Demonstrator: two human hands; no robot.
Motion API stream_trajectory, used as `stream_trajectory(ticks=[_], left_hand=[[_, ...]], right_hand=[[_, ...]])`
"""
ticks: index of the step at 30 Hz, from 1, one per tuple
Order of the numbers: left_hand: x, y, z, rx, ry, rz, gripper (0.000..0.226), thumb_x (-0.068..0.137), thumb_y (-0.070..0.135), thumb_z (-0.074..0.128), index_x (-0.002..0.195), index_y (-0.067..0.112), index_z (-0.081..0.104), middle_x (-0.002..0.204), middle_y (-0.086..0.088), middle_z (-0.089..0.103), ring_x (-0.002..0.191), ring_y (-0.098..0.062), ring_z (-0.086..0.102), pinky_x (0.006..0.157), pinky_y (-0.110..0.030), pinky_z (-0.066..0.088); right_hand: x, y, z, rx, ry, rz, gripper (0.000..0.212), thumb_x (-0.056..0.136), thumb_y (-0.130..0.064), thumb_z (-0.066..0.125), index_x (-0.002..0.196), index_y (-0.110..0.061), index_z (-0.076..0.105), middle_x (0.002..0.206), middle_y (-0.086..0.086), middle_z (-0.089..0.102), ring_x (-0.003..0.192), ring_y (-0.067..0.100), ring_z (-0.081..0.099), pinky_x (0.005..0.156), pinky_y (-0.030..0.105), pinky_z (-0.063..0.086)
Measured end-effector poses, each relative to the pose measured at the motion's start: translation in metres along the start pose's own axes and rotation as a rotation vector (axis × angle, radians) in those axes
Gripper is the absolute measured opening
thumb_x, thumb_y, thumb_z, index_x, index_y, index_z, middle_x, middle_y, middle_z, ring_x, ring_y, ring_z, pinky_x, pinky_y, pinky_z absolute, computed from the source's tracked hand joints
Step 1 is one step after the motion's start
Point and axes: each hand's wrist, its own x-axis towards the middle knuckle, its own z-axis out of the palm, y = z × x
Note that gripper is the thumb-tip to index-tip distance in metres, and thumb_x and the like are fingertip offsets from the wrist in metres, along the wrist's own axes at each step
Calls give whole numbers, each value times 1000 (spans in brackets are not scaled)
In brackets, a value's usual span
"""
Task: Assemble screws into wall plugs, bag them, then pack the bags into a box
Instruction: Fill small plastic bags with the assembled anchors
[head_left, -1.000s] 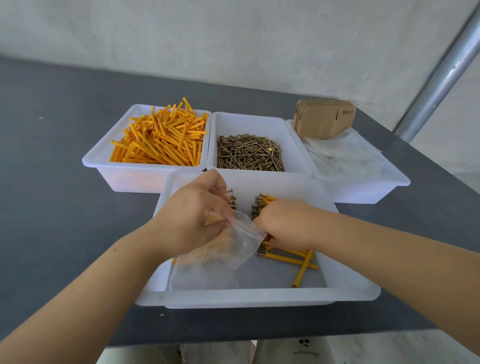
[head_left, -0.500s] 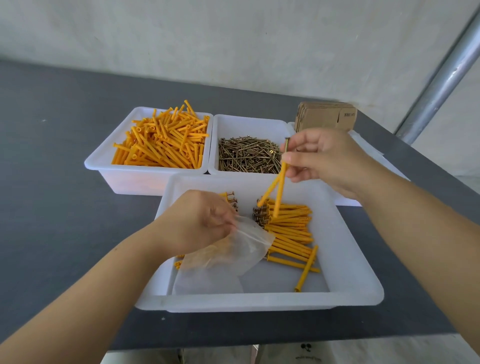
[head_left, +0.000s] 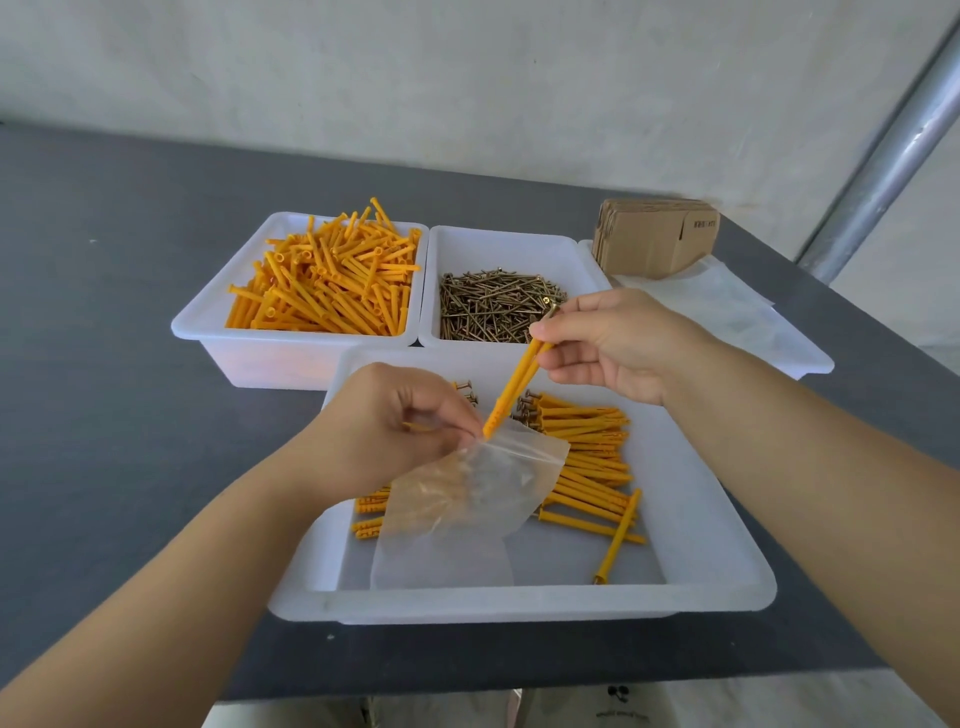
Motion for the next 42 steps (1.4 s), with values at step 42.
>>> stream_trajectory(ticks=[42], left_hand=[[3, 2, 4, 208, 37, 91, 9, 86, 1, 71, 90, 8, 75, 91, 1, 70, 88, -8, 66, 79, -13, 47]], right_hand=[[-36, 81, -19, -1777, -653, -481, 9, 81, -15, 61, 87, -21, 64, 95, -4, 53, 82, 16, 47, 57, 23, 28]])
